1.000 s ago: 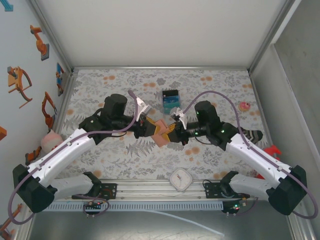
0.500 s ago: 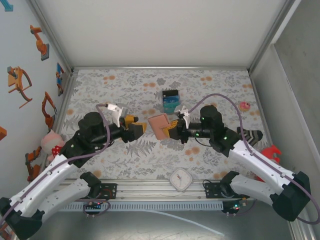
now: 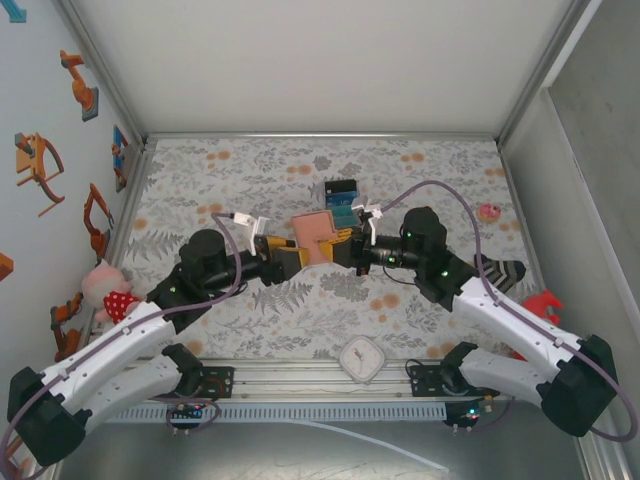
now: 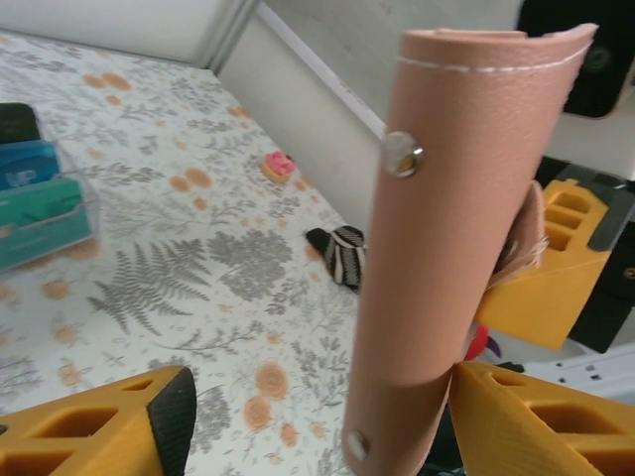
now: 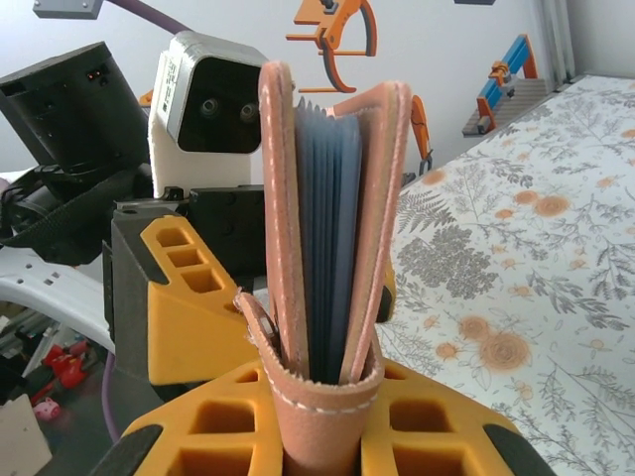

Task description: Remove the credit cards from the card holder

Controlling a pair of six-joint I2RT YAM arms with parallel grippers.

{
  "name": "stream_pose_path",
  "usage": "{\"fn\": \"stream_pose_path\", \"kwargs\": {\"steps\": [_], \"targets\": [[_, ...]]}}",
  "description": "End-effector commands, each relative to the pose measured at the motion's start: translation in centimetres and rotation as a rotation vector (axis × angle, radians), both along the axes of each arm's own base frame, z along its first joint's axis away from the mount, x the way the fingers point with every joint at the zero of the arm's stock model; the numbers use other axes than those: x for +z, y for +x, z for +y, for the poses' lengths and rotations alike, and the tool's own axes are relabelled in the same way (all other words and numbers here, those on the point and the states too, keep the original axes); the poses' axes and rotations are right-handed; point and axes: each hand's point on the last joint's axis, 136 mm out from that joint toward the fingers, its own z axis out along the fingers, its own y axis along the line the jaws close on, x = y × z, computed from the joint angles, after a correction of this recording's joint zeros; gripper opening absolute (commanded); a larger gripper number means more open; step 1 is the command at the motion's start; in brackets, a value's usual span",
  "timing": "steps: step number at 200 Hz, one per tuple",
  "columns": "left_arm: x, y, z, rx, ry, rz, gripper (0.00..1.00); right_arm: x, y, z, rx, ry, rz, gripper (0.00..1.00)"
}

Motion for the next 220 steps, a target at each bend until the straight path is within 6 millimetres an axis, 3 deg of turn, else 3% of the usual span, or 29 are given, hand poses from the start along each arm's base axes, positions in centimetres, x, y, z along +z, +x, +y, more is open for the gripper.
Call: {"fn": "stream_pose_path", "kwargs": {"steps": [1,42,75,101,118,131,144,186,220], "targets": [[2.6,-0.7,-1.0,-0.066,-0.089,-0.058,0.66,1.2,-0.5,0.3,0.034,0.05,-0.021,0.0],[2.6,-0.4,-1.3,-0.064,-0.087,-0.07,0.46,1.3,-0.9,0.6,0.069,0.063,-0.011,0.0],[2.8,-0.4,-1.4,-0.065,-0.093,-0.076,0.15,0.7,-0.6,0.9,0.07,0.046,0.012,0.0],[2.4,-0.2,-1.0,-0.044,-0.058,-0.076,0.02,0.1,0.0,0.6,0.026,0.005,0.022,0.0],[1.6,0.3,-0.2,0.007,0.012,-0.087,0.0,-0.3,0.9,-0.2,-0.058,-0.042,0.024,0.15],[0.8,1.1,0.7,0.068,0.083,-0.1,0.0,-0.6,2.0,-1.2,-0.16,-0.075,0.033,0.32],[-0.1,1.9,1.6,0.126,0.151,-0.11,0.0,-0.8,2.5,-2.1,-0.231,-0.096,0.052,0.4],[-1.5,3.5,2.4,0.199,0.261,-0.139,0.0,-1.0,4.1,-4.2,-0.417,-0.146,0.154,0.42],[-1.5,4.1,1.6,0.194,0.267,-0.142,0.0,-1.4,4.1,-3.4,-0.446,-0.157,0.193,0.39]]}}
